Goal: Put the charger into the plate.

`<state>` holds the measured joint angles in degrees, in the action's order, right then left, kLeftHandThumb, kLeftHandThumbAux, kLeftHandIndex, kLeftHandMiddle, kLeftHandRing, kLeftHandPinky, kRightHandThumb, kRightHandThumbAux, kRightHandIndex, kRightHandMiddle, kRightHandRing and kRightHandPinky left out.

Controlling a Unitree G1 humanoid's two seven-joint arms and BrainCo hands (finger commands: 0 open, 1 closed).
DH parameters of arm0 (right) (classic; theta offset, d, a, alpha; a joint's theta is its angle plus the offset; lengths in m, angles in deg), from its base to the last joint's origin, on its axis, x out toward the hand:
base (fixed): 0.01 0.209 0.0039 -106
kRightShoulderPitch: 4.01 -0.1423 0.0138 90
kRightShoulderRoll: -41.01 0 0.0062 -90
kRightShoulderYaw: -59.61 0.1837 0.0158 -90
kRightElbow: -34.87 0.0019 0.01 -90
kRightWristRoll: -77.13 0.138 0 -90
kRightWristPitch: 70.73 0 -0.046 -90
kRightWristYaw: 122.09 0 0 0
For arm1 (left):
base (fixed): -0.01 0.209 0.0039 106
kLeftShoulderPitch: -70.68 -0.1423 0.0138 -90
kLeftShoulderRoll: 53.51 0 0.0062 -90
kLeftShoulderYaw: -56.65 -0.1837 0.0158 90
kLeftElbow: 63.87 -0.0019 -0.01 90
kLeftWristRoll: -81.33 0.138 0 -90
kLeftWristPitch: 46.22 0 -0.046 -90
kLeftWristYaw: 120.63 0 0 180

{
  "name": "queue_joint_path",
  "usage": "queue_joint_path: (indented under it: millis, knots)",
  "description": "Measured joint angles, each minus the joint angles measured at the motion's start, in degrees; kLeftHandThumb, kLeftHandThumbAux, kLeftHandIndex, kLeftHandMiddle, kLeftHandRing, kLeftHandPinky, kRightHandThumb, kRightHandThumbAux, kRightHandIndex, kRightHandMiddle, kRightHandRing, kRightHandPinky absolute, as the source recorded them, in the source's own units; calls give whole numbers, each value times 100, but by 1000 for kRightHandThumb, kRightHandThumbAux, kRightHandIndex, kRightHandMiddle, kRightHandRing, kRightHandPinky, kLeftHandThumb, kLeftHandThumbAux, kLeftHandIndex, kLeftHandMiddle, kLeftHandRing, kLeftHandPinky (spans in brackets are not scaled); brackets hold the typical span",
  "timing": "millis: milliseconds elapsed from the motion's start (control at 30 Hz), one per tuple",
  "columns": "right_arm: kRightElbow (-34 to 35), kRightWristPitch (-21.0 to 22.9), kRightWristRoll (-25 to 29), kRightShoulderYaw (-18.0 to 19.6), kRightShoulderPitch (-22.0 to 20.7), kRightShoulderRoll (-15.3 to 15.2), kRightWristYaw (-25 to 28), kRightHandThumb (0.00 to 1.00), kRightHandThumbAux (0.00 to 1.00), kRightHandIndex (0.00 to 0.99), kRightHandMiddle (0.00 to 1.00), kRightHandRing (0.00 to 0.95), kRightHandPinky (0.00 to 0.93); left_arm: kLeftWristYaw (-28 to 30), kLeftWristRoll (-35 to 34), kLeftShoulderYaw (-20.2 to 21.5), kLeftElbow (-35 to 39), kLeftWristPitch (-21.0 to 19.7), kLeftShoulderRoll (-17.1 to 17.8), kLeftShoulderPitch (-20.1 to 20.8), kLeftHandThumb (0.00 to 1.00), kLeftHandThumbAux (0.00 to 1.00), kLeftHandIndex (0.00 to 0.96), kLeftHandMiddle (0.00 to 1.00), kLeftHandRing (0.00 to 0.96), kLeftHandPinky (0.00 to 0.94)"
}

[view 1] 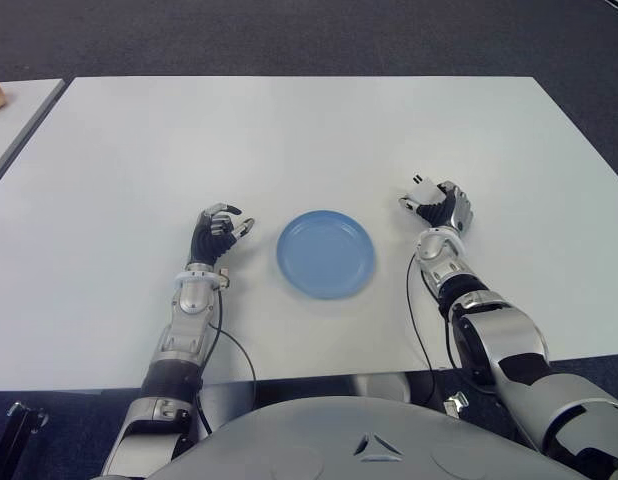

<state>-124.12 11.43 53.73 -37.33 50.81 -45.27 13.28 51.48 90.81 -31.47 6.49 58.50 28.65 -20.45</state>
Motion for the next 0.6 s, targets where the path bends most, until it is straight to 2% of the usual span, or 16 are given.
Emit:
queue_joint_path:
  millis: [300, 433, 600]
  knots:
    - [639, -329, -70, -157, 124, 102, -81, 700, 730, 437, 888, 887, 876, 0, 2, -2, 23, -11, -6, 7, 707, 716, 439, 799, 792, 805]
    - [1438, -423, -158, -268, 378, 150, -46, 700, 730, 437, 888, 887, 878, 0, 4, -1, 22, -24, -2, 7, 707, 716, 439, 802, 796, 809]
    - [2639, -313, -352, -419, 845, 280, 132, 700, 729, 437, 887, 887, 872, 0, 3, -1, 22, -25, 0, 10, 707, 716, 439, 799, 791, 797]
